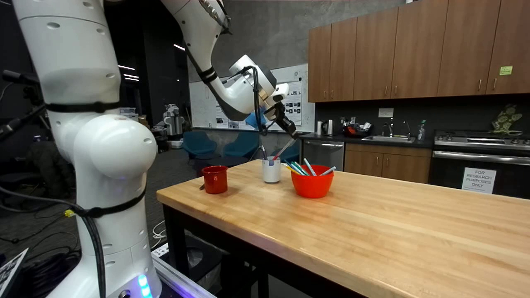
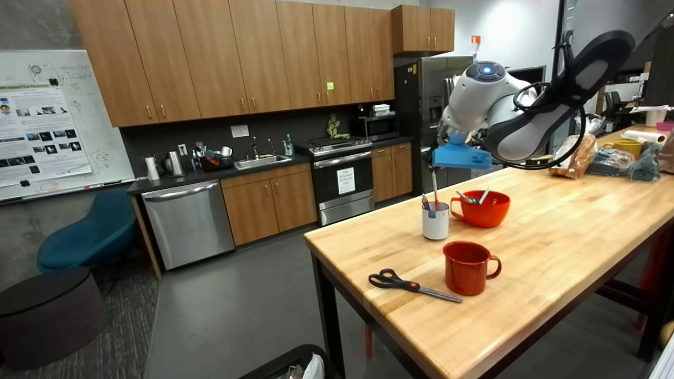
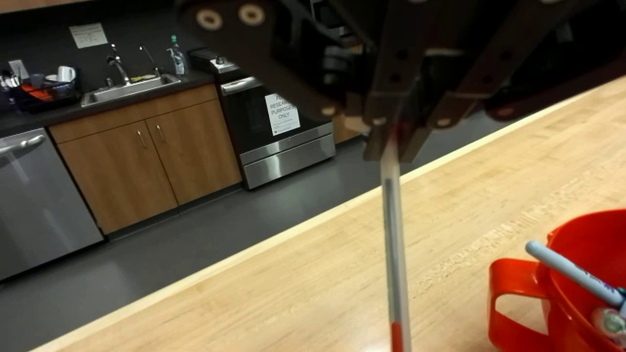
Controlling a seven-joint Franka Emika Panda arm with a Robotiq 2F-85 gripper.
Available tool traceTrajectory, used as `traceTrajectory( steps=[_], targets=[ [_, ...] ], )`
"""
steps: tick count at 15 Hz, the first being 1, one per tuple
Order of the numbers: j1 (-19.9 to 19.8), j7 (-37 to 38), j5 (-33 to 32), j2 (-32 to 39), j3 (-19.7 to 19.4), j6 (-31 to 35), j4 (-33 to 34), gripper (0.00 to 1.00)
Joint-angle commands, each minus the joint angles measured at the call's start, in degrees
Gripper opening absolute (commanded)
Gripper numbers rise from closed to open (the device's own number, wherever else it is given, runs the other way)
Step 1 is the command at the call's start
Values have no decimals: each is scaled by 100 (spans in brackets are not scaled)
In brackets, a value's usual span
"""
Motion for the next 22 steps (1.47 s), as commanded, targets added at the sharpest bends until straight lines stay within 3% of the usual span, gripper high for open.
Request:
traceTrajectory(
  steps=[1, 2, 5, 8, 13, 14, 20, 21, 22],
  targets=[
    [-40, 93, -181, -236, -11, 208, -327, 12],
    [-37, 69, -141, -253, -20, 233, -375, 36],
    [-26, -13, -12, -300, -60, 306, -473, 43],
    [5, -113, 189, -341, -129, 348, -535, 62],
    [55, -323, 875, -355, -254, -413, -493, 96],
    [57, -396, 1015, -361, -253, -614, -481, 100],
    [172, -884, 1556, -287, -151, -1562, -217, 100],
    [-87, -1036, 1722, -273, 160, -1690, -153, 100],
    [-82, -1096, 1774, -244, 233, -1842, -66, 100]
  ],
)
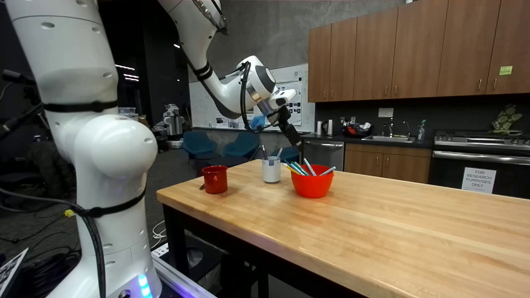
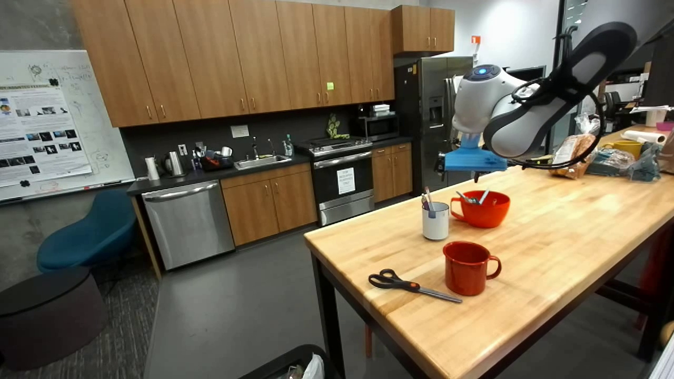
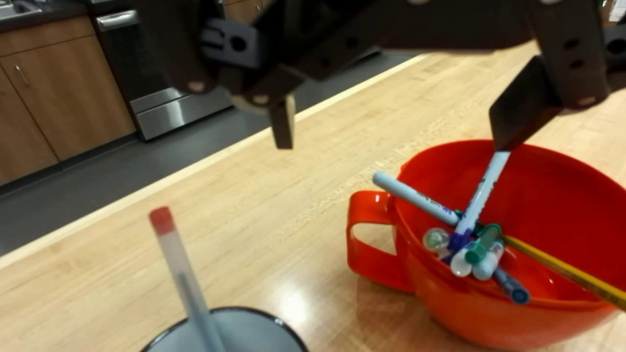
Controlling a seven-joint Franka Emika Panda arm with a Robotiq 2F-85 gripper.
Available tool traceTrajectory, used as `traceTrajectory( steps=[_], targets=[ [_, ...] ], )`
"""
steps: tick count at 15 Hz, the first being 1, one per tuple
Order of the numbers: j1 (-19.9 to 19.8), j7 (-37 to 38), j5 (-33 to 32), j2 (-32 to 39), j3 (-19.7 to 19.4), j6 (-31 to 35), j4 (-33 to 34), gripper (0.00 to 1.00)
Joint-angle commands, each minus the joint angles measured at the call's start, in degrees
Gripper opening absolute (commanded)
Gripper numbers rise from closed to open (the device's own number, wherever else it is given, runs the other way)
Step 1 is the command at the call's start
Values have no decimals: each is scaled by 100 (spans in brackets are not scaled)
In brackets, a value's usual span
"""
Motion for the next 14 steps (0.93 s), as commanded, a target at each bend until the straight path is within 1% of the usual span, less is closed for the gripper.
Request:
traceTrajectory(
  steps=[1, 5, 6, 10, 14],
  targets=[
    [-157, -385, 341, -13, 436, -625, 279, 100],
    [-162, -333, 192, 238, 730, -1269, 643, 100],
    [-181, -191, 18, 338, 791, -1437, 736, 100],
    [-116, -166, -165, 776, 789, -1929, 1060, 100],
    [-41, -180, -223, 1186, 708, -2171, 1392, 100]
  ],
)
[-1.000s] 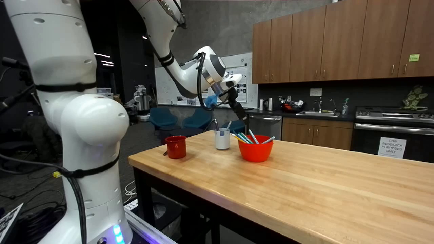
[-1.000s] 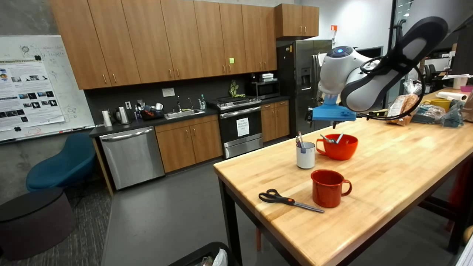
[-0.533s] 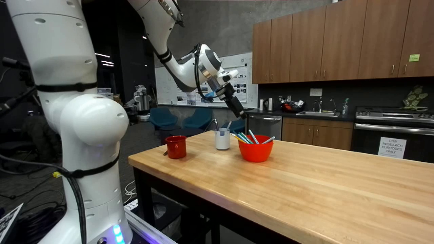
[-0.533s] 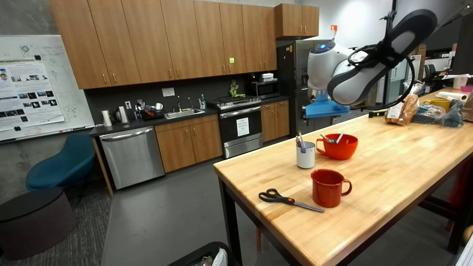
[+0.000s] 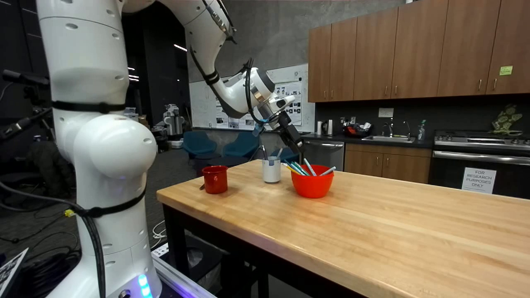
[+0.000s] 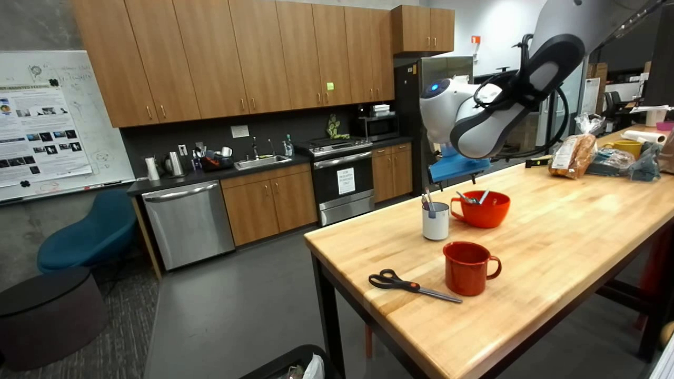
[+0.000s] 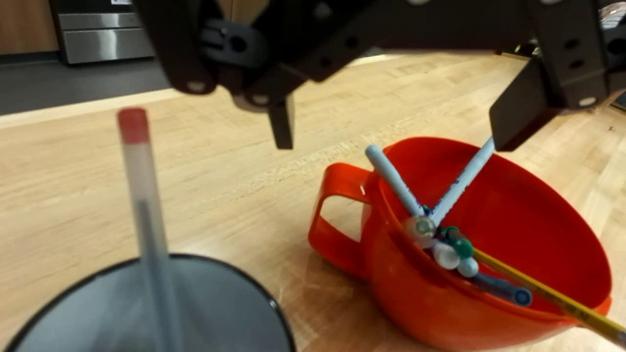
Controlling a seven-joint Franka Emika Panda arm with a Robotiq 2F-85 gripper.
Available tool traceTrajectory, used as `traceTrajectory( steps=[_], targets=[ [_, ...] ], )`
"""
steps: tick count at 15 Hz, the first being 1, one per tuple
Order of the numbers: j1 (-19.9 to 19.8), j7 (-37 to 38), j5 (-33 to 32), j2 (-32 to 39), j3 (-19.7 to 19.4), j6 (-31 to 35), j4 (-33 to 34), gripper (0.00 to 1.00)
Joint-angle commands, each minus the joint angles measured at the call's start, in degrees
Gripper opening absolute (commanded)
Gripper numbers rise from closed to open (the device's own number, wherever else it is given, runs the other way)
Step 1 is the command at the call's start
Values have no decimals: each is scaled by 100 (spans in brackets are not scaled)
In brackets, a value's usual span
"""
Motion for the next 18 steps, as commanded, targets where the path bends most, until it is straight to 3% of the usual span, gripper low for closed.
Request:
traceTrajectory(
  steps=[1, 9, 18],
  targets=[
    [54, 58, -106, 414, -41, -299, 439, 100],
    [153, 71, -175, 882, -136, -969, 1025, 100],
    [204, 1, -69, 953, -122, -1669, 1154, 100]
  ],
)
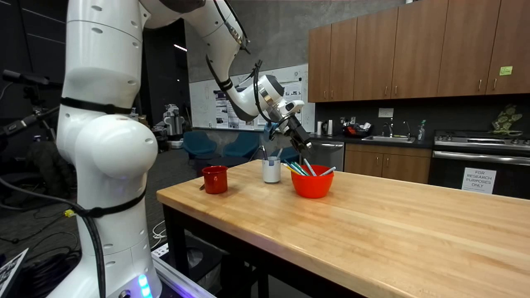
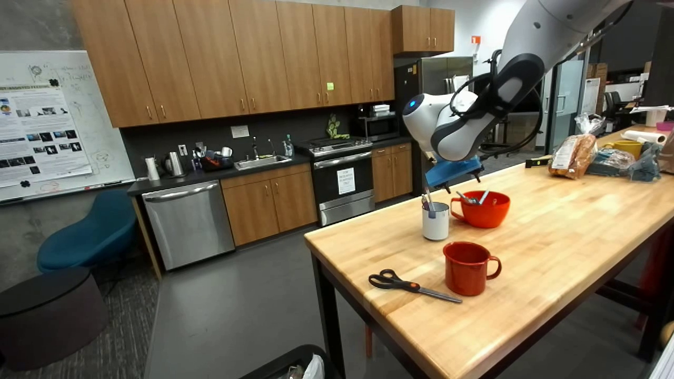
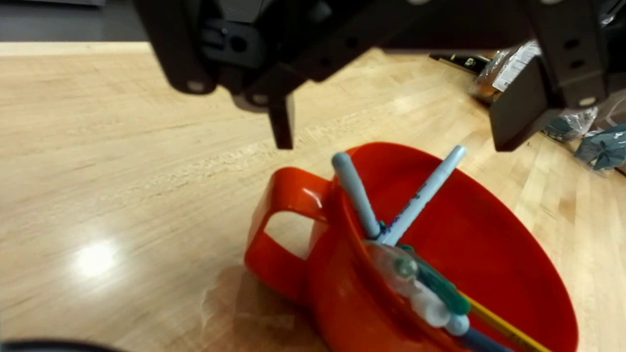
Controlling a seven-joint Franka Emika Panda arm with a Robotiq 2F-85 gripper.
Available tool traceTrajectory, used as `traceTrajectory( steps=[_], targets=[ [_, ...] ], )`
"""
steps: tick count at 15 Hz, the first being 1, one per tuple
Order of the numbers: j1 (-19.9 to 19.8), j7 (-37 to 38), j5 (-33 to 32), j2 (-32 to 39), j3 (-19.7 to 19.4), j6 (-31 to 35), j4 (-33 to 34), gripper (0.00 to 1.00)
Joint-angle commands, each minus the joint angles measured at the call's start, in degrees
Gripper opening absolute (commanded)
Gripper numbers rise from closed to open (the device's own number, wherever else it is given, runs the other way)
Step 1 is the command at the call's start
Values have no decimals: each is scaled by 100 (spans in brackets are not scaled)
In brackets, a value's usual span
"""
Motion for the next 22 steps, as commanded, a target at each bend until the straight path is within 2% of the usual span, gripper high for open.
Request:
traceTrajectory(
  steps=[1, 11, 12, 13, 14, 18, 22],
  targets=[
    [99, -55, 84, 43, -61, -338, 104, 100],
    [90, -91, 192, 89, -55, -639, 93, 100],
    [90, -94, 200, 90, -55, -663, 99, 91],
    [90, -98, 205, 88, -55, -680, 100, 74],
    [91, -101, 212, 84, -54, -688, 104, 69],
    [91, -99, 224, 89, -55, -692, 119, 36],
    [88, -94, 226, 90, -58, -682, 126, 8]
  ],
)
